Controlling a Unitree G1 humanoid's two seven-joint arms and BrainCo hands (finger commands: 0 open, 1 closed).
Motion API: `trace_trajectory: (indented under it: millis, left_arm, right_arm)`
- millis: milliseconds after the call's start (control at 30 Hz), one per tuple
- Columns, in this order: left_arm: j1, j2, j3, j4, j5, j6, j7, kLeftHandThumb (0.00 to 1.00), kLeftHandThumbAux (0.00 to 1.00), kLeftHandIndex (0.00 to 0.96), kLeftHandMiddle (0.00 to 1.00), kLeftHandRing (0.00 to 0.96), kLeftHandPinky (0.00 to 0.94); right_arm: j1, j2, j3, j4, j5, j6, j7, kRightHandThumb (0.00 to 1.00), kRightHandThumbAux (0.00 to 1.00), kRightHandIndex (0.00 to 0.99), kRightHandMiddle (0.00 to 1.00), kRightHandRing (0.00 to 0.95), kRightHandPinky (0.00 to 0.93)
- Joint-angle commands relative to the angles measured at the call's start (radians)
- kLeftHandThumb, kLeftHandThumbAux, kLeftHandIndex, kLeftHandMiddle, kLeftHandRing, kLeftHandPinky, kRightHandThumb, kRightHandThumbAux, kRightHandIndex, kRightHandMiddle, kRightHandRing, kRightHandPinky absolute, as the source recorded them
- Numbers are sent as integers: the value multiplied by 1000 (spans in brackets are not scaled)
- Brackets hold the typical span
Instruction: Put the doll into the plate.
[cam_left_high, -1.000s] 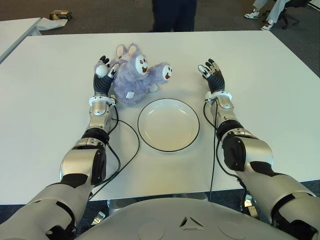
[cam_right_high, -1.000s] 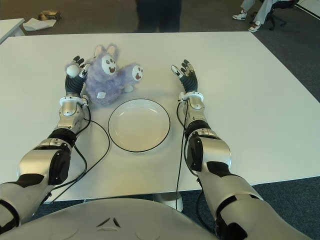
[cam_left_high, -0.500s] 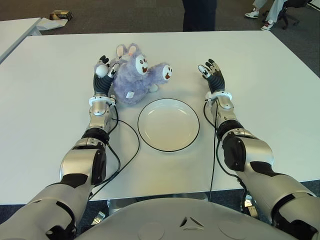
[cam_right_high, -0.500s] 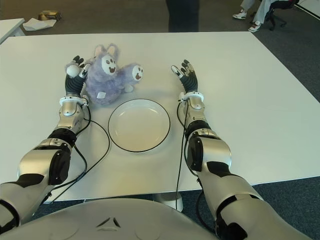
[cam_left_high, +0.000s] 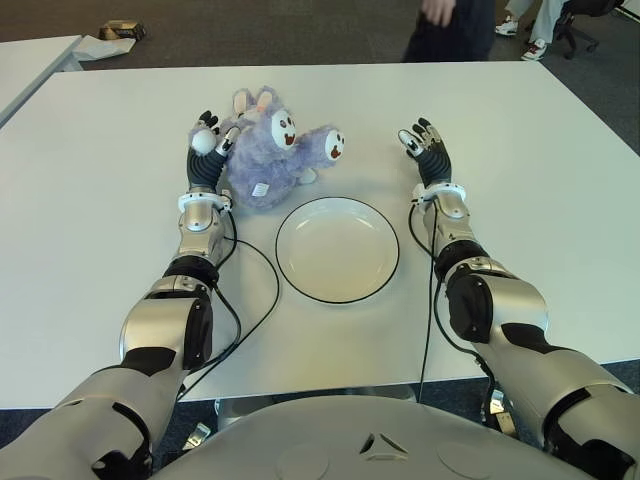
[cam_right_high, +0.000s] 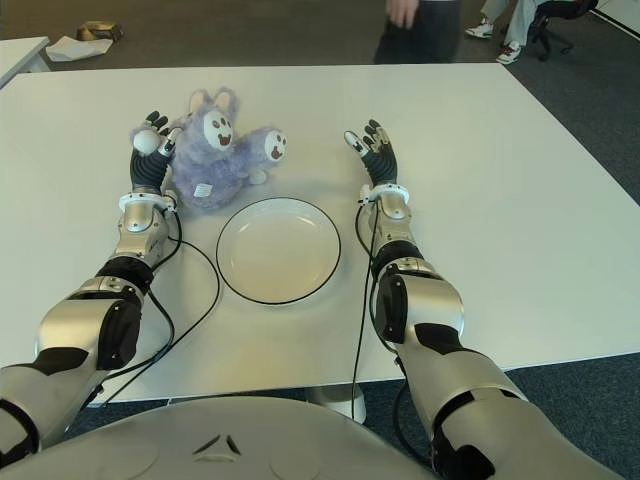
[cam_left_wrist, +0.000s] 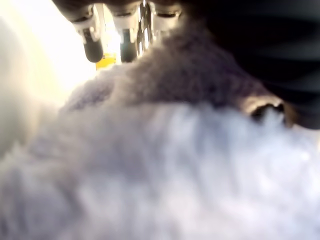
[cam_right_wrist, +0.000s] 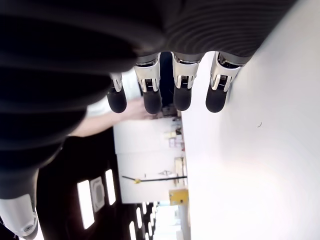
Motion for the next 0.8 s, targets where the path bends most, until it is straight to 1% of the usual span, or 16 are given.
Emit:
trace_trajectory:
  millis: [33,800]
  left_arm:
    - [109,-23,-2,47,14,-6,0,0,509,0,102,83,45]
    - [114,-22,-15,40,26,0,22,0,485,0,88,77,53]
  right_arm:
    - [80,12,-4,46,9,42,-3,72,594,25,47,34,33]
    - [82,12,-2,44,9,38,1,77,593,25,52,38,34]
